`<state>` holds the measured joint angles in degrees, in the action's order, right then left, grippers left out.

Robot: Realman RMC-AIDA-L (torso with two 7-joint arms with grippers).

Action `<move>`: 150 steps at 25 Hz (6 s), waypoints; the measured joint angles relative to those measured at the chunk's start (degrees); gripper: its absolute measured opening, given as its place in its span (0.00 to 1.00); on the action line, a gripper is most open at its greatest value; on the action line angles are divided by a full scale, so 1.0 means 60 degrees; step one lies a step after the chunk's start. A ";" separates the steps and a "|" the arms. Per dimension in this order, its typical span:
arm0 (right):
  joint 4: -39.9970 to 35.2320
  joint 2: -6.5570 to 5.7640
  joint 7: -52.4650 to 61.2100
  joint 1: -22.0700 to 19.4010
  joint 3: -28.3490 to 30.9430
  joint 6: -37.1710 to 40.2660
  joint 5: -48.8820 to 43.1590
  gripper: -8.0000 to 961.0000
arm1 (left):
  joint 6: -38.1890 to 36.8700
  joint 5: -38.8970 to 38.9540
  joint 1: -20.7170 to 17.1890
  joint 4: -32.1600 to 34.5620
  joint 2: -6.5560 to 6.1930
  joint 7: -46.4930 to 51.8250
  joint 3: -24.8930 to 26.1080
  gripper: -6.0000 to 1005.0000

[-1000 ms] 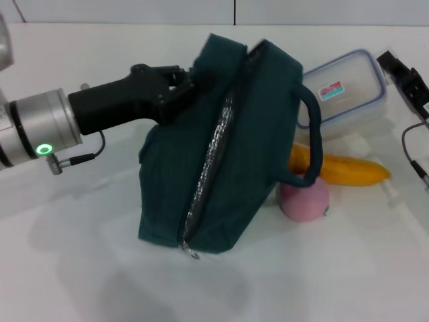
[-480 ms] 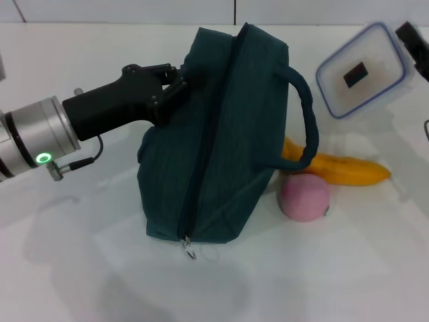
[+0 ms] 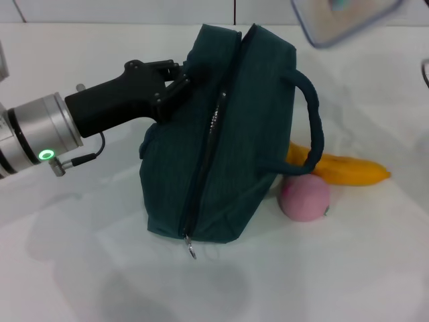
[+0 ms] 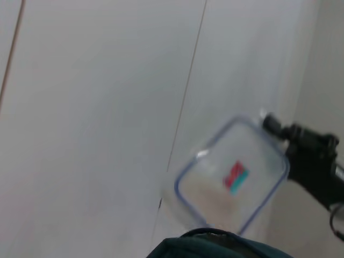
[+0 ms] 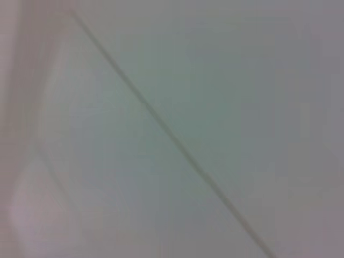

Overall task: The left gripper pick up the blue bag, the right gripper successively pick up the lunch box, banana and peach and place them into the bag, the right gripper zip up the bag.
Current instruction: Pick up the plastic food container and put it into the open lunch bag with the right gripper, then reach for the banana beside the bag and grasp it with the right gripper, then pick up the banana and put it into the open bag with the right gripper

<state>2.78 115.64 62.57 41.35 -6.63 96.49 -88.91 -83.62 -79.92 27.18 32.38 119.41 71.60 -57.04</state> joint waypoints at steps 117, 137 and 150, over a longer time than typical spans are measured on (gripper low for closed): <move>-1.0507 0.0055 1.2687 -0.0183 -1.3039 -0.4230 -0.8531 0.86 | 0.0959 0.0592 0.0847 -0.0823 0.0034 -0.0405 -0.0073 0.11; -1.1503 -0.0024 1.2430 -0.1354 -1.1215 -0.4356 -0.8419 0.43 | 0.0958 0.0592 0.0869 -0.0826 0.0032 -0.0405 -0.0066 0.11; -1.2021 -0.0028 0.8005 -0.3377 -0.9505 -0.4707 -0.1135 0.44 | 0.0929 0.0591 0.0864 -0.0748 0.0005 -0.0405 -0.0049 0.11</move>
<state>-69.35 115.48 110.60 21.09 -63.65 68.24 -95.72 -78.05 -76.38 32.36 27.89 119.44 69.17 -57.33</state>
